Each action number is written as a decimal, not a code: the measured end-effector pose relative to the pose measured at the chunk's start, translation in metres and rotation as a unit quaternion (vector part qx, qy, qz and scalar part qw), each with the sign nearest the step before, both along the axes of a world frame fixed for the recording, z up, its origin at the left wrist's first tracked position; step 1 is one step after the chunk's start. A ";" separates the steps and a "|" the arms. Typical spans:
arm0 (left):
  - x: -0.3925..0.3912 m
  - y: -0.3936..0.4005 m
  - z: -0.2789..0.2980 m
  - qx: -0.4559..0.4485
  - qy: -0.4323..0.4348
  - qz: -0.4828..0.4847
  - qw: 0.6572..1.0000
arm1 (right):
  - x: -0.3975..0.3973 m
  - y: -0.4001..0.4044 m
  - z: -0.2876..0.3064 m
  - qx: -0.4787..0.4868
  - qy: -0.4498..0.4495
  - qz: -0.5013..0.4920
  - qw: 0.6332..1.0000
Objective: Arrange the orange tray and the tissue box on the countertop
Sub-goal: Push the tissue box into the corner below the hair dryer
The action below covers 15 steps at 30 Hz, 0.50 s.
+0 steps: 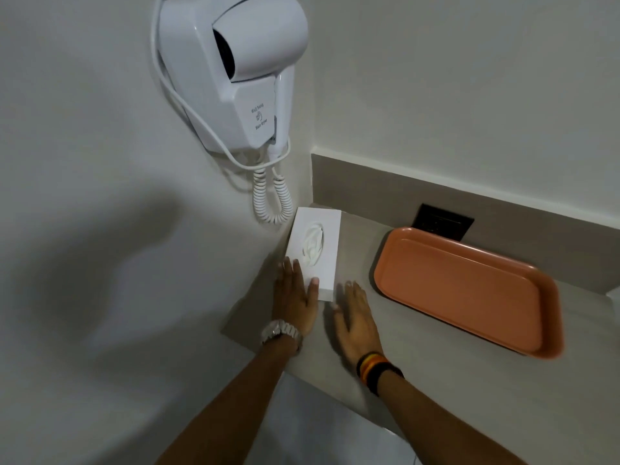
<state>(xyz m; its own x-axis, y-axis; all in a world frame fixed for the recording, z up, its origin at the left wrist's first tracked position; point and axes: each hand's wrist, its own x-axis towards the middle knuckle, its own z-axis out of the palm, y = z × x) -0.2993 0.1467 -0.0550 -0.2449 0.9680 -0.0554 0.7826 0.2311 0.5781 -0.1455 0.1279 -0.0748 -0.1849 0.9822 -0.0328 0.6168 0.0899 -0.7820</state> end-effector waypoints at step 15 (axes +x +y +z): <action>0.027 -0.026 -0.029 -0.072 0.136 -0.070 0.986 | 0.055 -0.043 -0.048 0.063 -0.314 0.033 0.947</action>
<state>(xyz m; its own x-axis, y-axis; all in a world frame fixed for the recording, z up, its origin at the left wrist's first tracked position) -0.2721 0.1210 -0.0838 -0.1351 0.9801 -0.1455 0.9337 0.1750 0.3125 -0.0904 0.0850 -0.1224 -0.2291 0.9726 -0.0405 0.9464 0.2128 -0.2429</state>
